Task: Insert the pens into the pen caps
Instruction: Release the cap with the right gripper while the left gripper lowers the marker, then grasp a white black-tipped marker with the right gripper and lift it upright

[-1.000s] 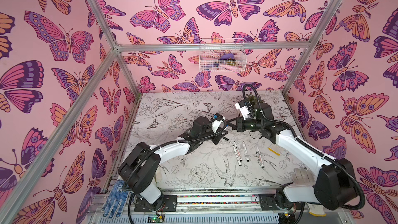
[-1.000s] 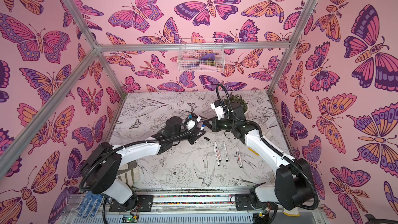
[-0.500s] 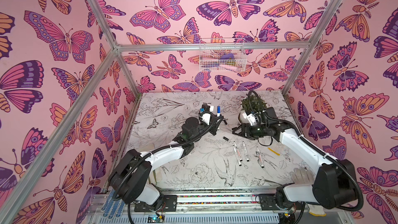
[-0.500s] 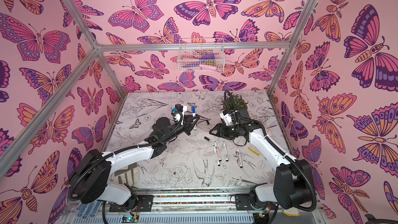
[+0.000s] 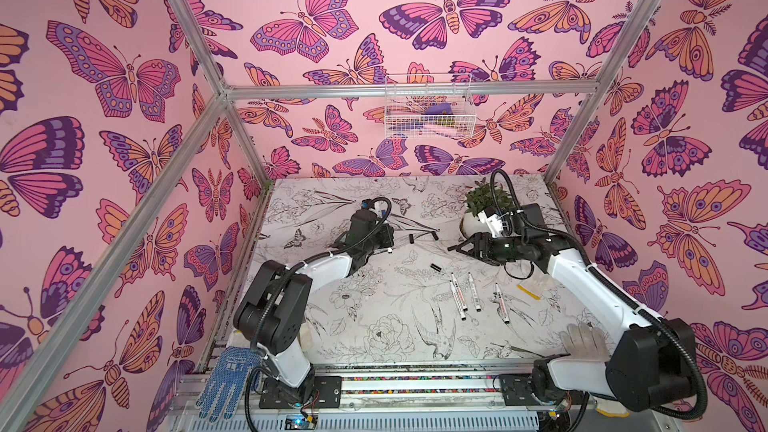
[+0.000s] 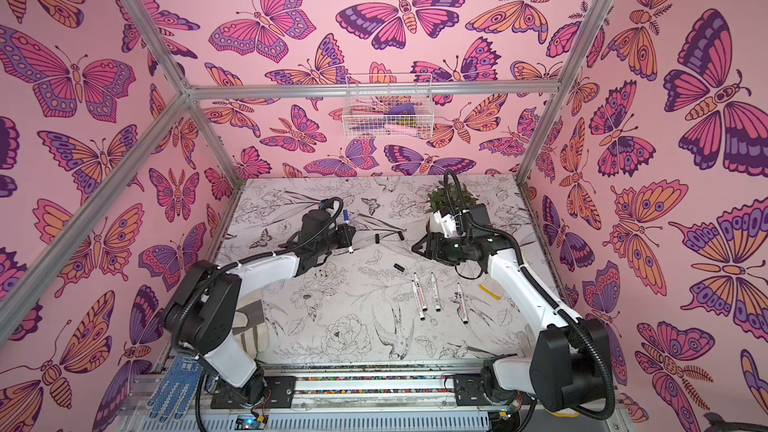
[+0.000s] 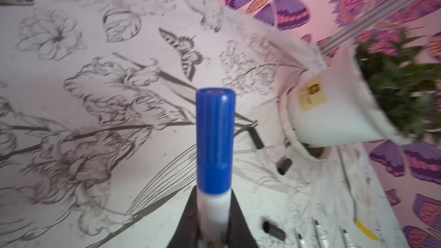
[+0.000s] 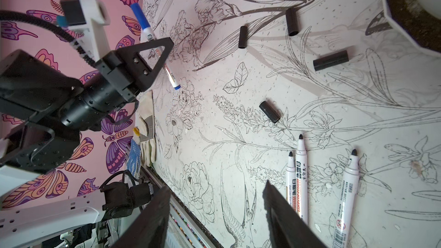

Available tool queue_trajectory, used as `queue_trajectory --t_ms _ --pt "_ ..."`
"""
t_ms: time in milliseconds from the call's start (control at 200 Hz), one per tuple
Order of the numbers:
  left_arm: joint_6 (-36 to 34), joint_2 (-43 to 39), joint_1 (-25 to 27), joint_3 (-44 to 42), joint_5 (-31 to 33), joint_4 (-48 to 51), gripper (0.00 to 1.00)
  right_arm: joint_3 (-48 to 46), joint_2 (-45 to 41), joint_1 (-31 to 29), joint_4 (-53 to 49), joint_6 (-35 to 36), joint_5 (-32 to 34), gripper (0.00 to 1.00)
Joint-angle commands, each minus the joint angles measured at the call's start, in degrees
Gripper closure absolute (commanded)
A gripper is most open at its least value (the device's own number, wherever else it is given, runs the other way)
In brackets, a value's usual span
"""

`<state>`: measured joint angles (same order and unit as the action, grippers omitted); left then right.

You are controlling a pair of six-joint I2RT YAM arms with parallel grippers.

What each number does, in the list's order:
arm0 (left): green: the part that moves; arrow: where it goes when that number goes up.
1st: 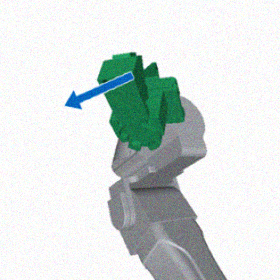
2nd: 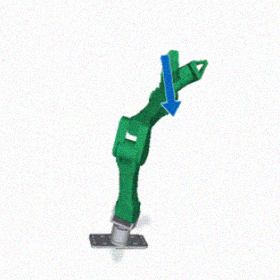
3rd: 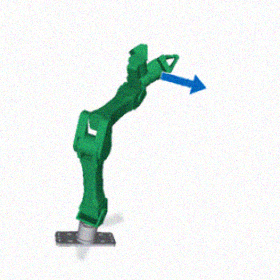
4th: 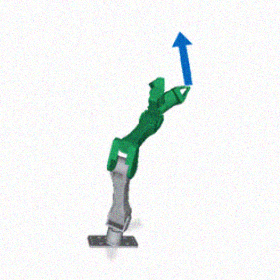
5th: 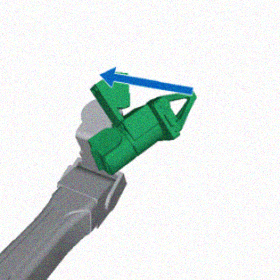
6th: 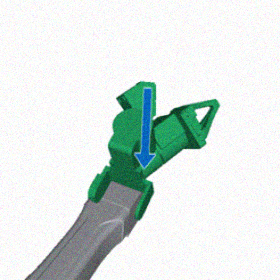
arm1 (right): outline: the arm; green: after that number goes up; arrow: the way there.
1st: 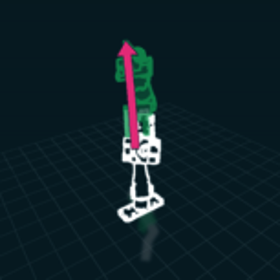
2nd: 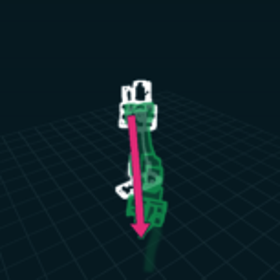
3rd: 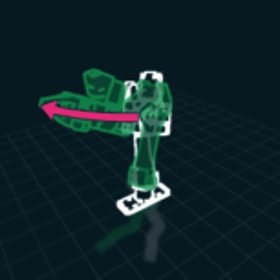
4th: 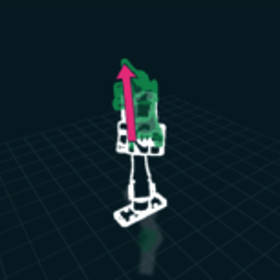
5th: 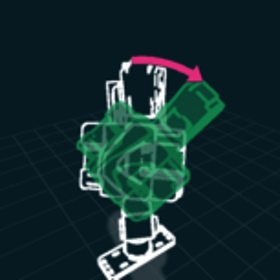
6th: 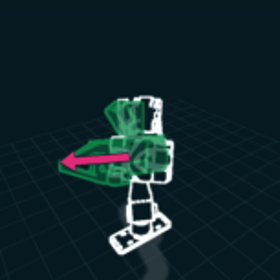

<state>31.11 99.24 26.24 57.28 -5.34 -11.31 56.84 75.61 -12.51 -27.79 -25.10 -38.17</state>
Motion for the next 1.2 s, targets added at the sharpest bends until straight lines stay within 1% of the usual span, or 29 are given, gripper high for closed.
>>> queue_trajectory --t_ms 0,150,275,325,340,446,486,501,541,606,751,816,911,991,1062,1142,1197 --pt "-2.76 4.01 -0.72 4.66 5.22 15.96 1.00 1.70 -1.13 0.30 -2.52 1.50 1.00 0.37" --pt "-4.55 9.99 -1.87 9.84 9.57 22.86 0.99 1.56 -1.69 0.30 -3.74 2.58 1.00 0.38" --pt "-5.87 13.36 -2.07 13.03 10.61 25.80 0.84 1.26 -1.63 0.30 -4.14 3.28 1.00 0.38" --pt "-6.00 14.16 -2.07 13.66 10.54 26.37 0.80 1.21 -1.46 0.34 -4.17 3.31 1.00 0.38" --pt "-5.98 14.31 -2.11 13.85 10.53 26.53 0.76 1.24 -1.44 0.33 -4.16 3.39 1.00 0.38" --pt "-5.81 14.47 -2.20 14.07 10.06 26.78 0.57 1.42 -1.35 0.31 -4.26 3.66 1.00 0.39" --pt "-5.81 14.20 -2.24 14.18 9.73 26.77 0.53 1.43 -1.33 0.34 -4.27 3.83 1.00 0.39" --pt "-5.80 14.18 -2.31 14.16 9.55 26.78 0.52 1.43 -1.34 0.35 -4.22 3.90 2.38 0.39" --pt "-5.89 13.77 -2.33 14.17 9.32 26.80 0.49 1.43 -1.42 0.30 -4.39 4.07 2.72 0.39" --pt "-6.03 12.36 -2.42 14.08 8.47 26.77 0.41 1.45 -1.30 0.31 -4.95 4.14 3.58 0.39" --pt "-5.70 6.91 -2.42 12.97 5.58 25.71 0.36 -0.88 -1.56 -0.43 -5.37 3.75 7.45 0.40" --pt "-4.65 3.29 -2.42 10.61 3.95 22.06 0.36 -2.44 -1.29 -2.47 -5.66 4.09 9.98 0.40" --pt "-0.19 -1.50 -2.35 5.60 2.37 14.95 0.34 -4.61 0.83 -6.07 -6.22 3.54 14.94 0.42" --pt "3.53 -3.95 -1.69 2.86 3.64 11.85 0.29 -5.78 3.35 -8.12 -6.46 1.98 18.80 0.45" --pt "5.88 -4.80 -0.90 1.94 5.30 11.61 0.29 -6.56 5.21 -9.30 -6.13 -0.14 23.03 0.48" --pt "6.65 -5.15 0.23 1.24 7.10 11.39 0.28 -6.23 6.76 -11.68 -7.26 -0.21 30.39 0.49" --pt "7.09 -5.29 0.56 0.71 8.05 11.18 0.28 -5.70 7.63 -12.61 -8.00 -0.24 33.42 0.49"
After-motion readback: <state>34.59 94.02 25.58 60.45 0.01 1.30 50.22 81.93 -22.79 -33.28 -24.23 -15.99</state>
